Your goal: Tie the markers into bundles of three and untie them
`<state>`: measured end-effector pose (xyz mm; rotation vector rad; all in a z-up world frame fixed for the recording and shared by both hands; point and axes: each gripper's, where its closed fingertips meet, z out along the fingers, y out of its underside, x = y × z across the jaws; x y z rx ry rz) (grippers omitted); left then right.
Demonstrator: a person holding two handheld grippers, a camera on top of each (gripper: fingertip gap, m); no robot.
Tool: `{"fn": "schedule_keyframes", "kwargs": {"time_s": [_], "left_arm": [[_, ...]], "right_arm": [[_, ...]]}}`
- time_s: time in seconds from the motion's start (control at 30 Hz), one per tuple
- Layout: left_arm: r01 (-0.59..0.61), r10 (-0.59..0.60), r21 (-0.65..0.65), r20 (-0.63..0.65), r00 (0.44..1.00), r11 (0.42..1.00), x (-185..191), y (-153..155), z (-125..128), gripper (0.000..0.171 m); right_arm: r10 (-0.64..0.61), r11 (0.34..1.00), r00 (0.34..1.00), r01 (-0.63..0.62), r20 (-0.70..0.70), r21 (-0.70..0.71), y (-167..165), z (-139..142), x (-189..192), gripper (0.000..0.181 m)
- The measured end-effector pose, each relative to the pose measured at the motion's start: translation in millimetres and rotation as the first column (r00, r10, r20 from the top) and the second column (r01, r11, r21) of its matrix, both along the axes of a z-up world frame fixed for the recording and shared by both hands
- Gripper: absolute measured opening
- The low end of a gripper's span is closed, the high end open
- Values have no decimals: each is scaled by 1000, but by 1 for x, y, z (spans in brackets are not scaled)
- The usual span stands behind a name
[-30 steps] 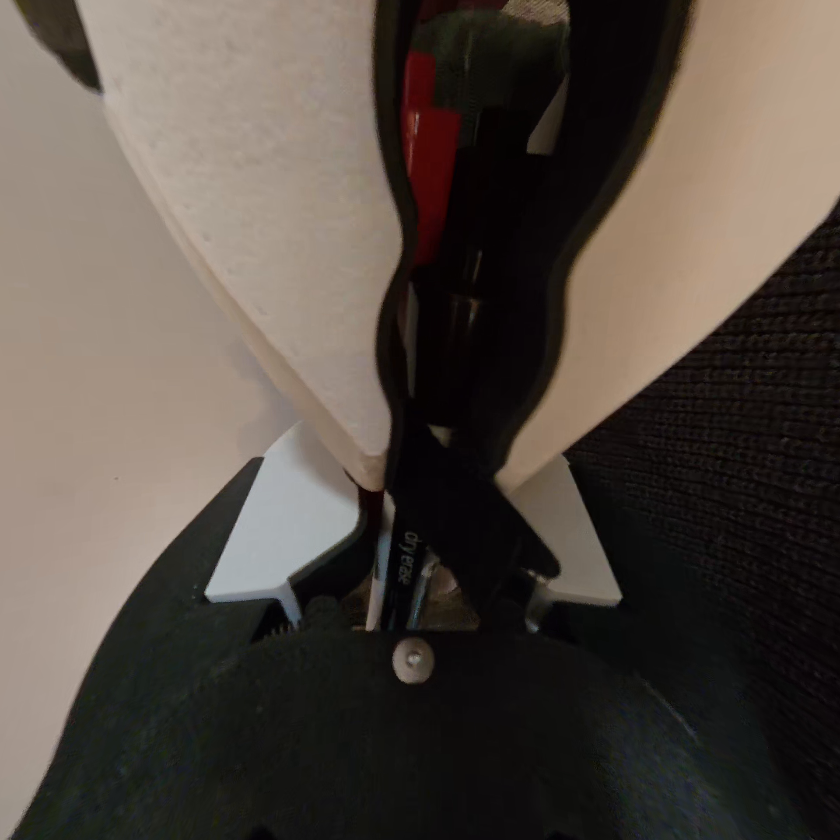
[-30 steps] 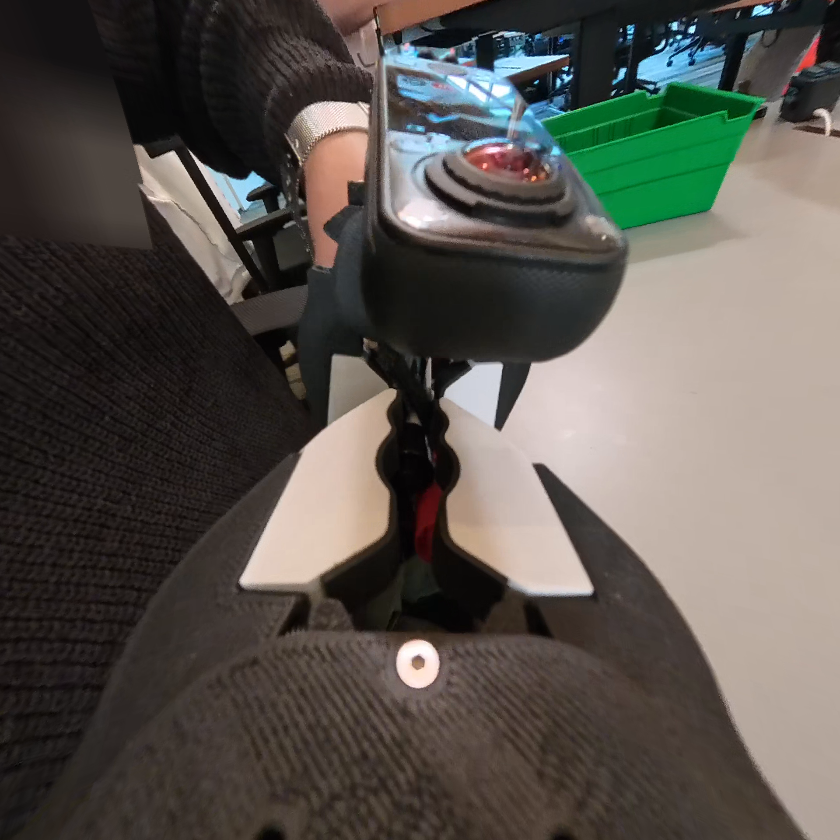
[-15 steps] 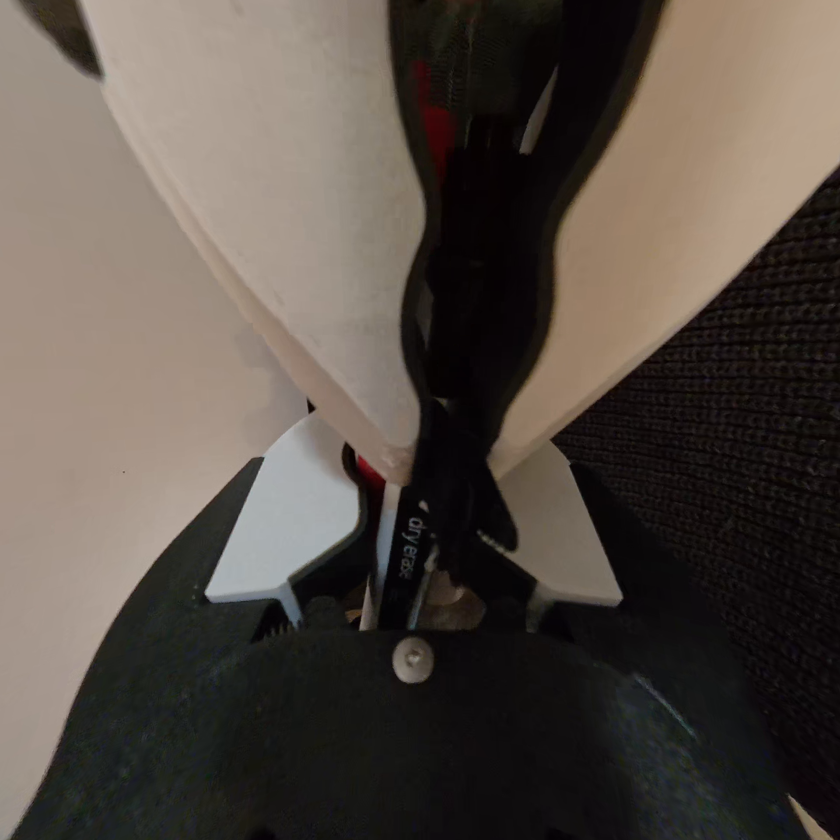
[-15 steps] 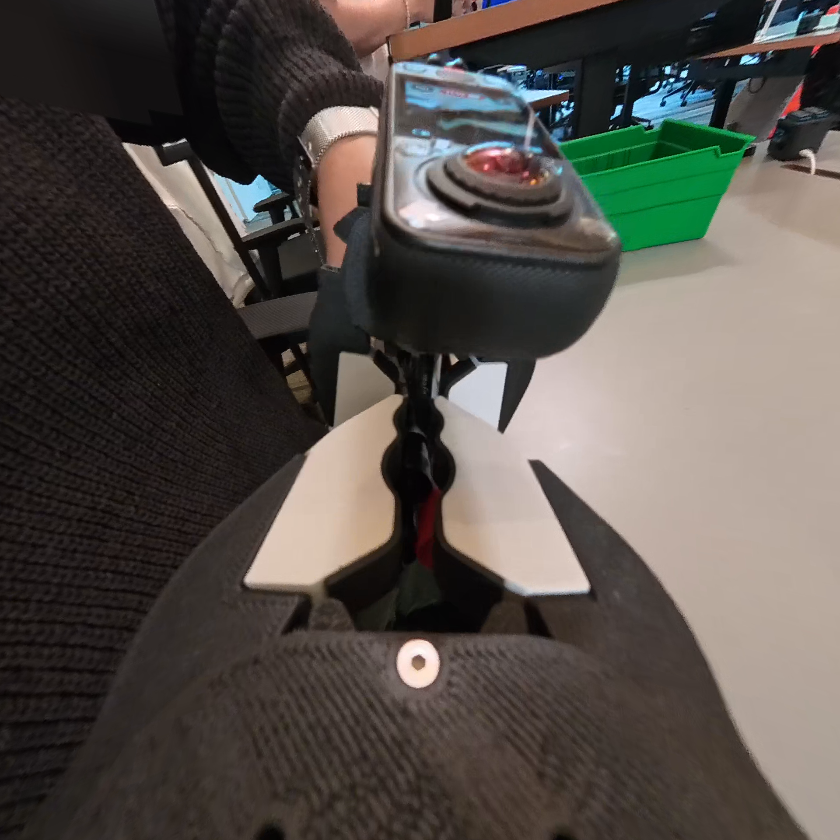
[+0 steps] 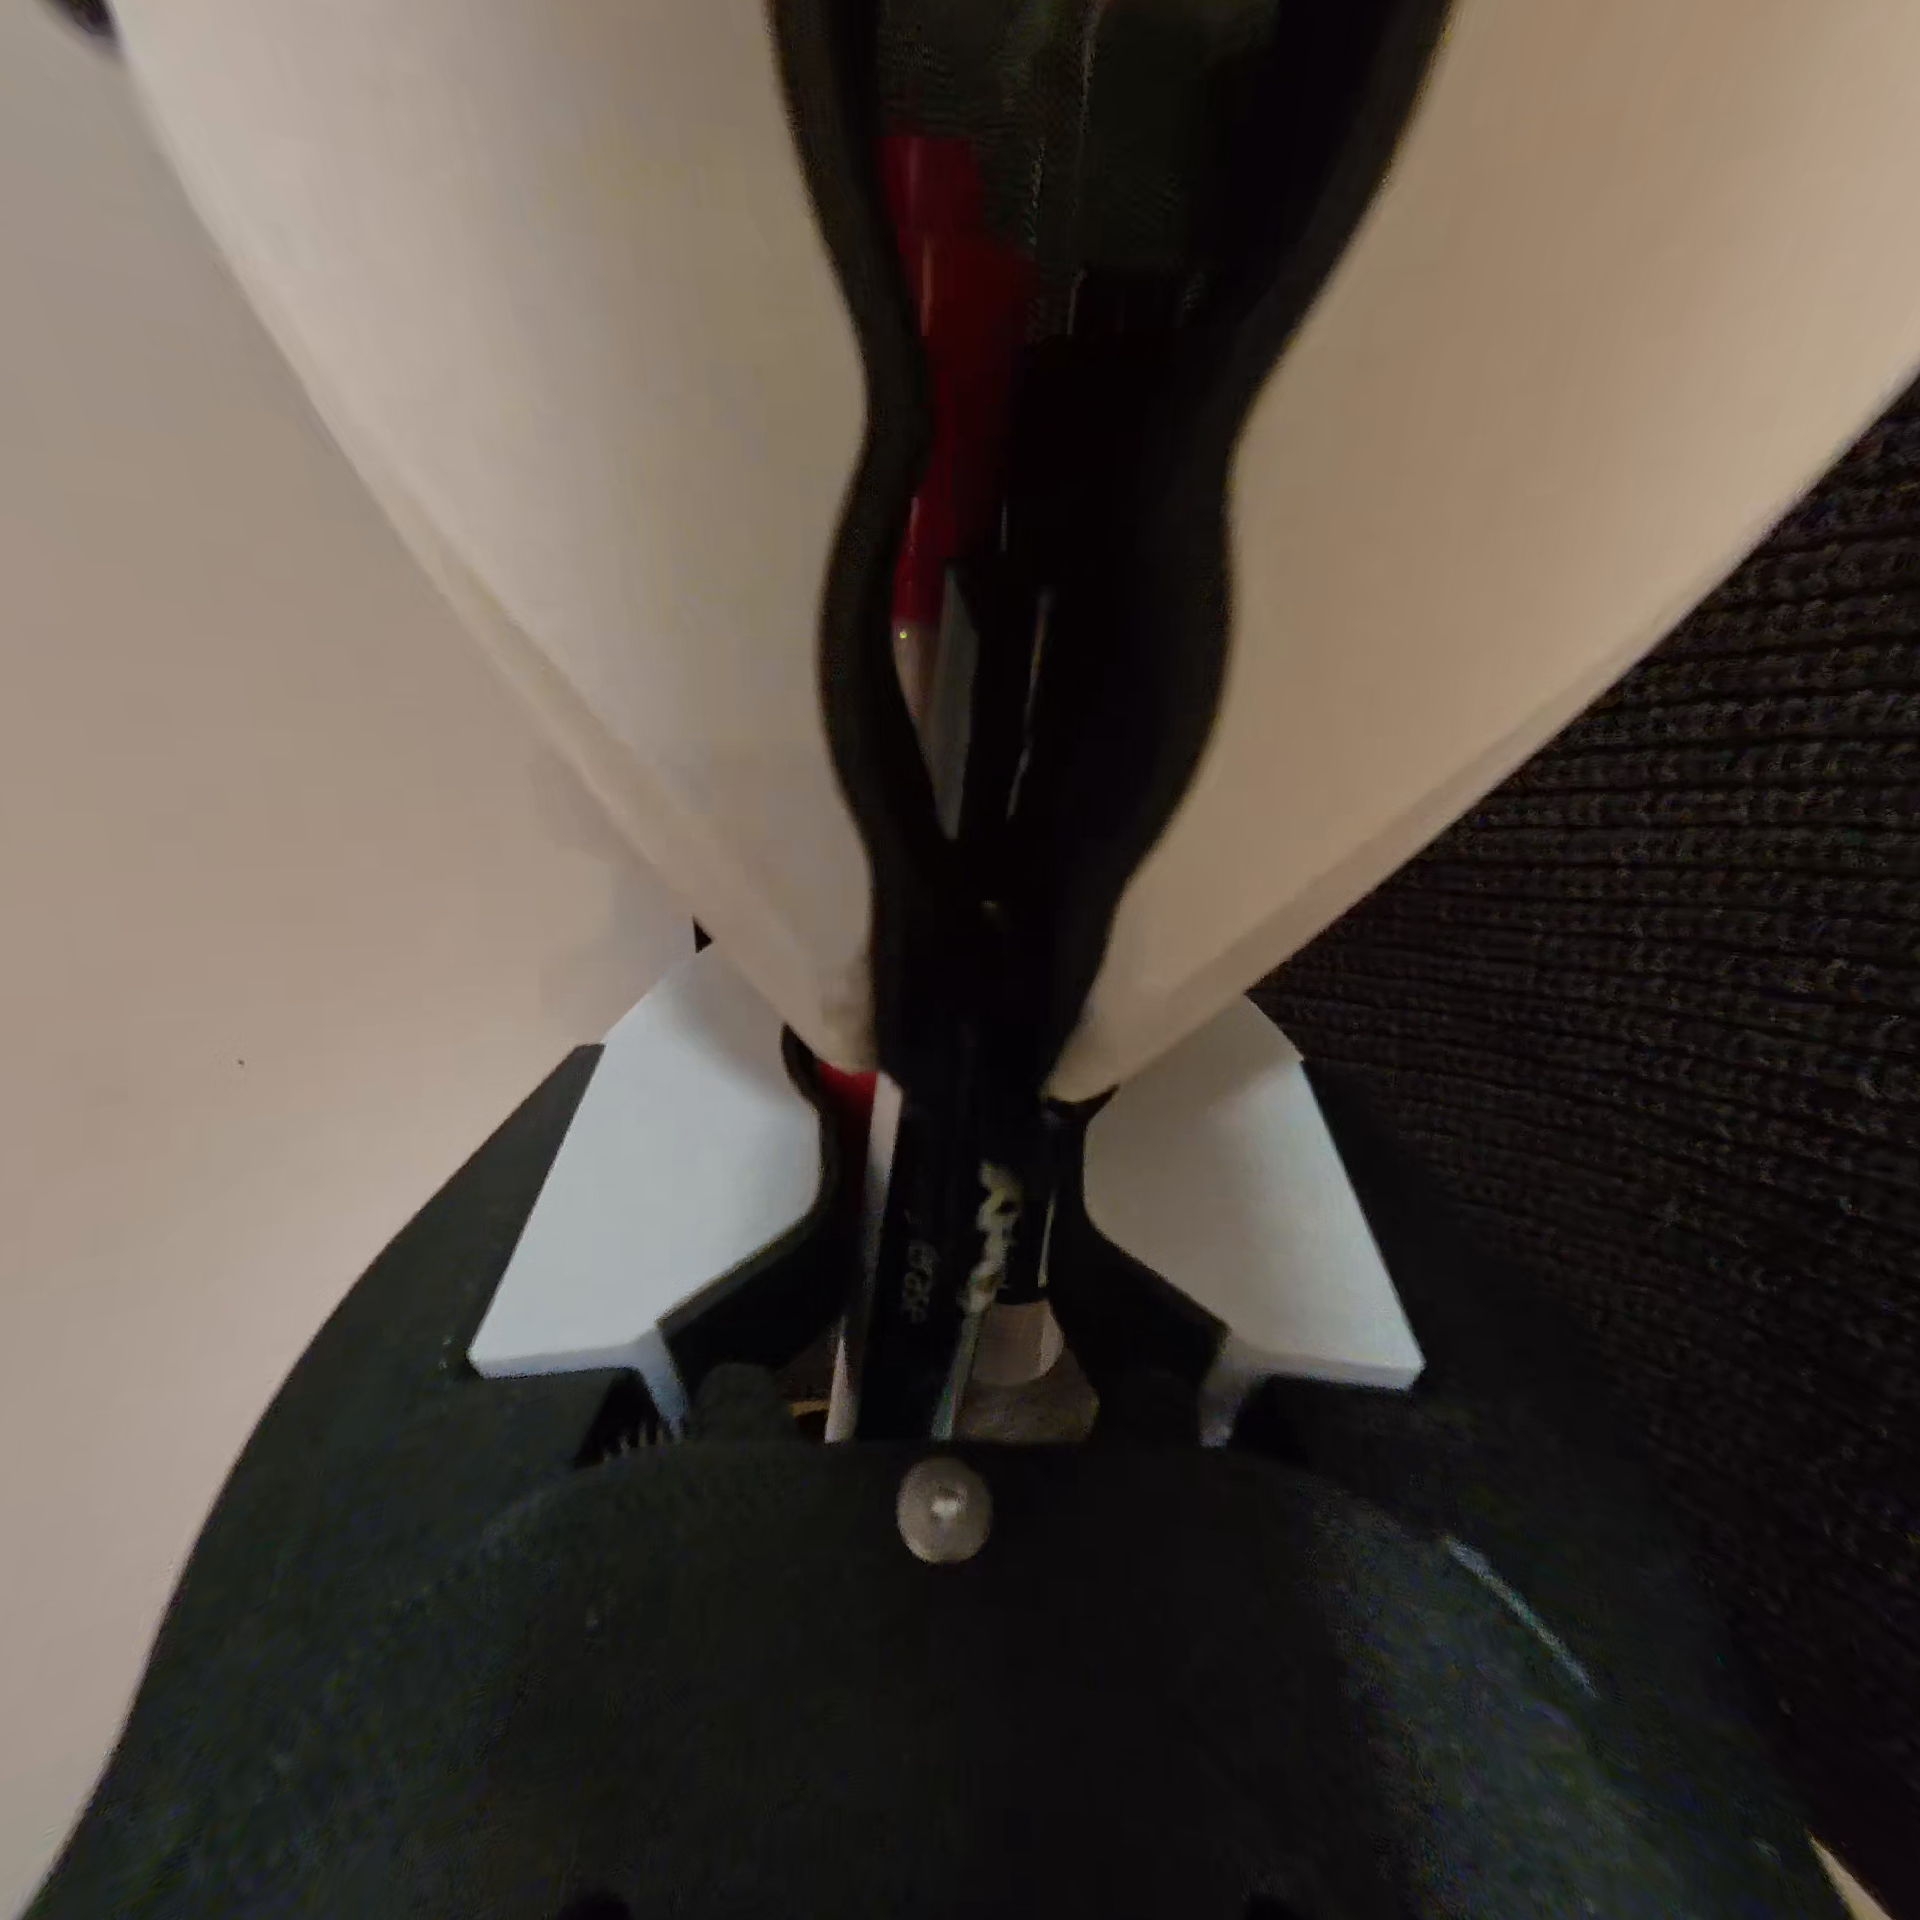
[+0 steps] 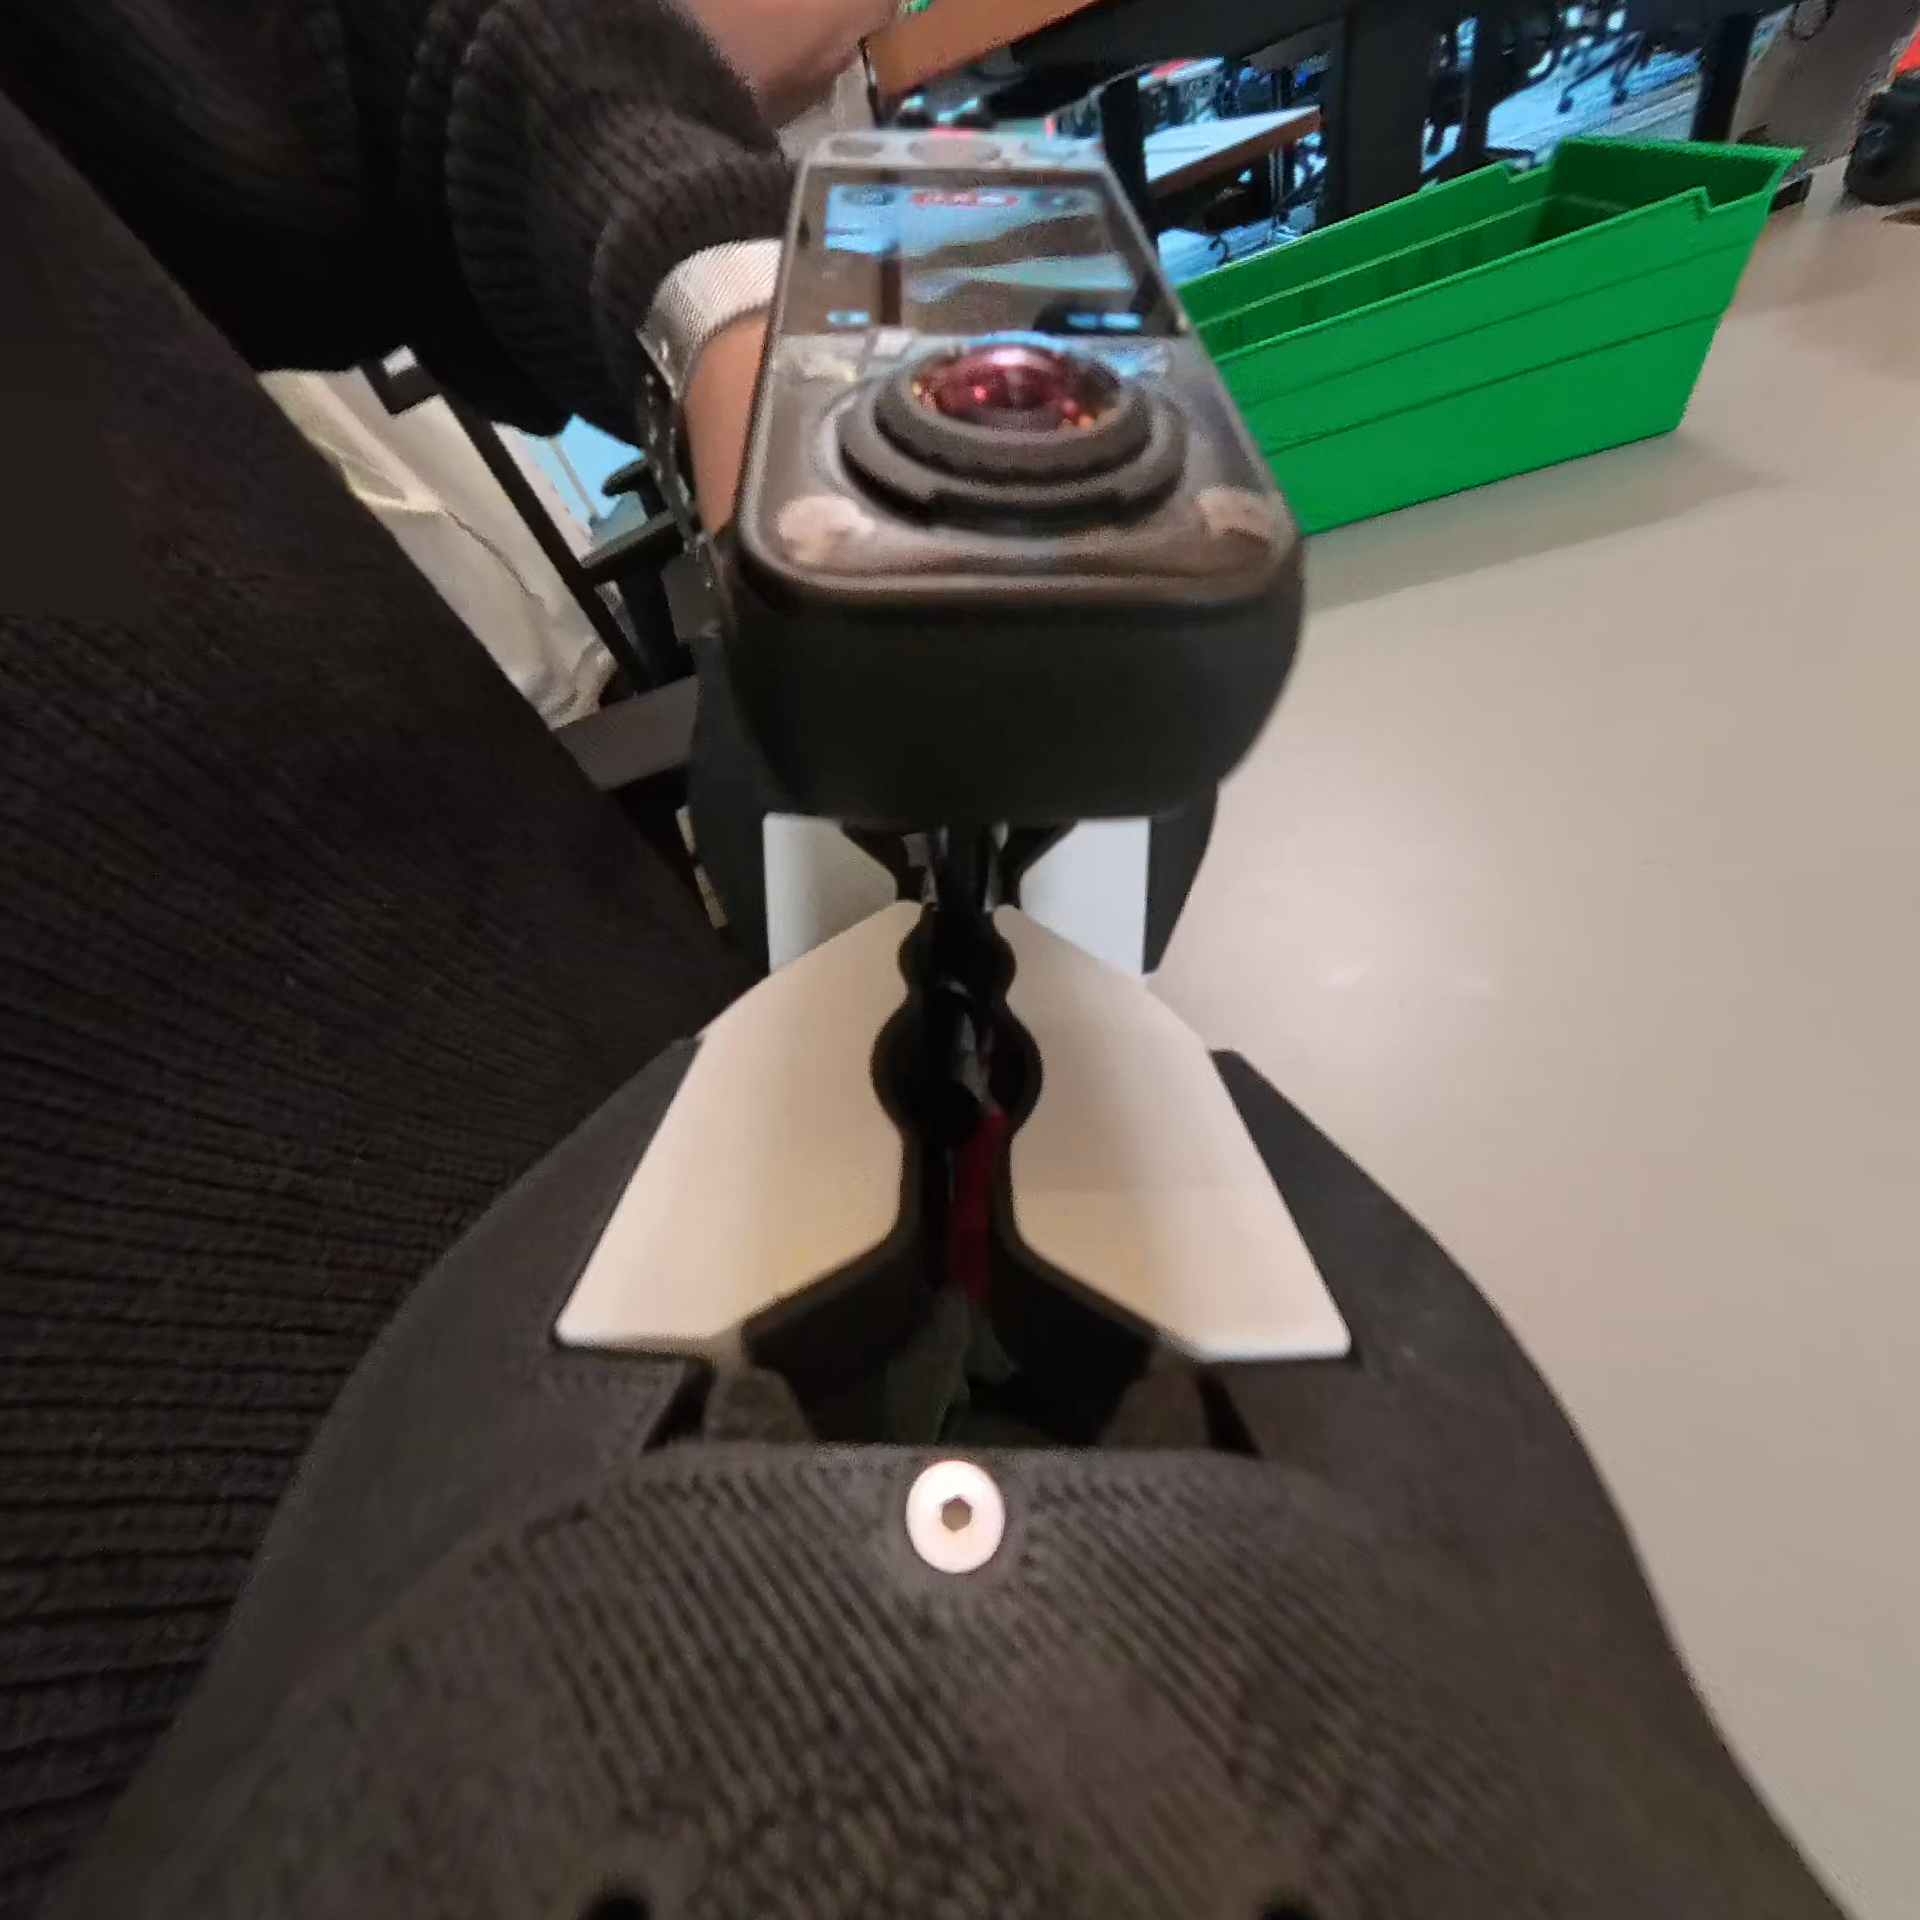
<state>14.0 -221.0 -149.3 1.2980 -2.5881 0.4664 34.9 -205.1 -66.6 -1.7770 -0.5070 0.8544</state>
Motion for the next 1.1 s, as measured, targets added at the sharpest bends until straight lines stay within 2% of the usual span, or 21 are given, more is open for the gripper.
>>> {"fn": "schedule_keyframes", "kwargs": {"time_s": [0.07,0.13,0.33,0.47,0.67,0.77,0.93,1.1], "left_arm": [[-9,9,20,-3,1000,1000,-1,6,-3,45],[-14,14,40,-1,1000,999,-2,12,-6,45],[-59,58,83,21,998,995,4,35,-5,44],[-152,149,79,38,988,985,12,60,0,45],[-202,196,115,60,979,973,16,87,-1,44],[-187,180,111,71,981,976,19,82,0,44],[-138,133,92,62,989,986,22,65,0,44],[-82,78,100,41,996,992,20,51,-3,44]], "right_arm": [[-34,999,999,35,-30,18,3,4,7,14],[-82,995,993,86,-83,43,6,12,18,32],[-191,977,969,204,-158,69,7,21,55,37],[-253,957,942,277,-220,85,7,28,77,41],[-264,956,935,286,-238,62,8,25,78,43],[-269,957,949,283,-166,67,10,18,72,43],[-255,959,966,247,42,142,9,9,55,24],[-258,956,939,214,228,202,10,-2,42,30]]}}
